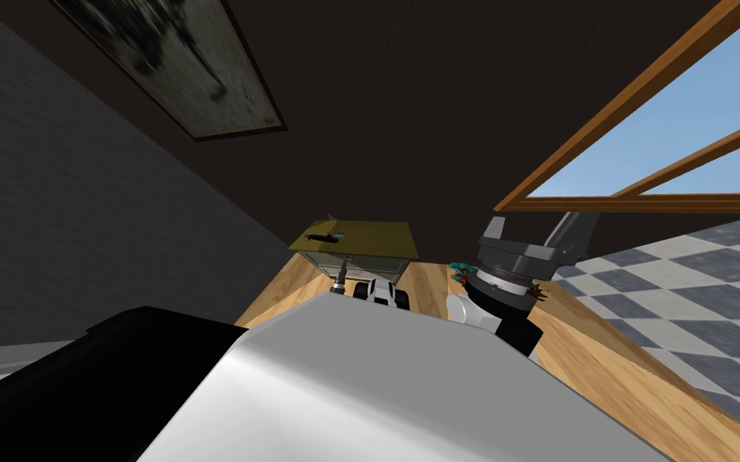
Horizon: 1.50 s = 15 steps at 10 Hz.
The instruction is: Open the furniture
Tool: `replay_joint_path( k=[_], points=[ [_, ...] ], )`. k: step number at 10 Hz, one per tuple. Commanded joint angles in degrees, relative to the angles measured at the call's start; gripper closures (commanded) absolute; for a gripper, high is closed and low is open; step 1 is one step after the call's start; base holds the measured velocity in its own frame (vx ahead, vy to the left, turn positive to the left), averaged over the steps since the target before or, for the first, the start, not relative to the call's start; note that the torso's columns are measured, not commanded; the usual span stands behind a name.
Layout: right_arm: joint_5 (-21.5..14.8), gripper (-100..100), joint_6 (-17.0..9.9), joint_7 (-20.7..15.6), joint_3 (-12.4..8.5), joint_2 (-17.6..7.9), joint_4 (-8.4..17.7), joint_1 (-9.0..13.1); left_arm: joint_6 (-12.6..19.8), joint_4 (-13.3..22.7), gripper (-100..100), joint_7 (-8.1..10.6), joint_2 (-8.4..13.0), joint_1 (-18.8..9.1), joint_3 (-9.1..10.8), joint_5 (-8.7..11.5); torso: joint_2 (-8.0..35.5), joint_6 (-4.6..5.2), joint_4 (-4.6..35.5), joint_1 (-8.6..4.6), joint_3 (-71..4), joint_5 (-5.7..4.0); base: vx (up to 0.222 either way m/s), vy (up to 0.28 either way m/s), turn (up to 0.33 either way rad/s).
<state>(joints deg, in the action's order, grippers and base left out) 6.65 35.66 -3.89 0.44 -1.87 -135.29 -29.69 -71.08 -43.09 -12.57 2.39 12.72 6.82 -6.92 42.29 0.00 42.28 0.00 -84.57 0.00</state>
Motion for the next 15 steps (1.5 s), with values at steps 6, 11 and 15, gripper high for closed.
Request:
replay_joint_path(
  k=[6, 11, 15],
  points=[
    [0.00, 0, 0.00, 0.00, 0.00, 0.00, 0.00, 0.01, 4.79, -1.28, -100, 0.60, -0.43, -3.15, 0.22, 0.50, 0.02, 0.00, 0.01, -0.03, 0.02, -0.01, -0.007, -0.016, 0.007],
    [0.00, 0, 0.00, 0.00, 0.00, 0.00, 0.00, 0.01, 0.66, 0.69, 100, -0.11, -1.38, -0.90, 0.05, 0.08, -0.30, -0.04, -0.33, 0.30, -0.06, 0.24, 0.007, 0.009, -0.008],
    [0.00, 0, 0.00, 0.00, 0.00, 0.00, 0.00, 0.01, 1.03, 0.88, 100, 0.27, -0.80, -2.72, 0.04, 0.26, -0.15, -0.06, -0.25, 0.20, -0.02, 0.17, -0.048, -0.010, 0.010]
  ],
)
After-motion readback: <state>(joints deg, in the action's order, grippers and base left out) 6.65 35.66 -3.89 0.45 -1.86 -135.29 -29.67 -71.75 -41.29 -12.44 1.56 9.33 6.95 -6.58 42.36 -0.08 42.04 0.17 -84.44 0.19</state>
